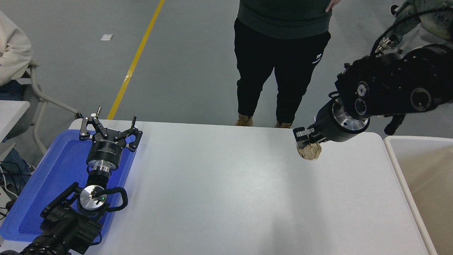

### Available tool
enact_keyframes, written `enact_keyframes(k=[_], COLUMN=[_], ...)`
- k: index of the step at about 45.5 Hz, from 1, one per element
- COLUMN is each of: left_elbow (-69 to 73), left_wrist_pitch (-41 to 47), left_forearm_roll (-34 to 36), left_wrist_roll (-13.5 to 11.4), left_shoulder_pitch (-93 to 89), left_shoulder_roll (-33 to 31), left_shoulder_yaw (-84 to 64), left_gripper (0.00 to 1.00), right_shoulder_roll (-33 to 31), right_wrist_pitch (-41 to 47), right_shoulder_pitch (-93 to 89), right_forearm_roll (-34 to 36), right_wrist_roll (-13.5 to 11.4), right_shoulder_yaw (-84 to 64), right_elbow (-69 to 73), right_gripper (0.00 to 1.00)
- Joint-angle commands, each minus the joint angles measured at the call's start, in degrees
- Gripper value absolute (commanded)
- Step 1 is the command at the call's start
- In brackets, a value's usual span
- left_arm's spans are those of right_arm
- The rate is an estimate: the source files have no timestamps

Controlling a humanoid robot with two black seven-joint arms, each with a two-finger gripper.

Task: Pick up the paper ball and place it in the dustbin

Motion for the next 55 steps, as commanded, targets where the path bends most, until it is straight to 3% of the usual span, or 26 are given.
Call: enact_keyframes(k=[1,20,32,55], left_elbow=[0.0,0.0,0.1,0.1], left_wrist_pitch=[0.0,0.0,0.0,0.0], left_forearm_roll=[0.0,-0.1,-0.1,-0.1], left_wrist_roll=[0.0,-0.1,-0.1,-0.1], left_shoulder_pitch=[0.0,0.1,0.1,0.1], left_shoulder_roll=[0.0,0.0,0.0,0.0], left_shoulder_yaw=[0.0,0.0,0.0,0.0], left_gripper=[1.0,1.0,1.0,1.0], right_shoulder_roll=[-1.2,-3.4,-9.3,-34.3], right_wrist_pitch=[2.7,5.4,4.9,5.0], right_shoulder_pitch=[4.6,7.0,3.8,-12.2], right_forearm_roll=[-1.0,-3.8,-15.1,-37.1], right_wrist_roll=[-0.2,-0.4,-0.4,-0.5], right_shoulder_yaw=[-1.4,-2.9,-6.0,-1.9], right_elbow=[0.5,0.5,-1.3,-15.3], right_gripper=[0.0,0.0,0.0,0.0])
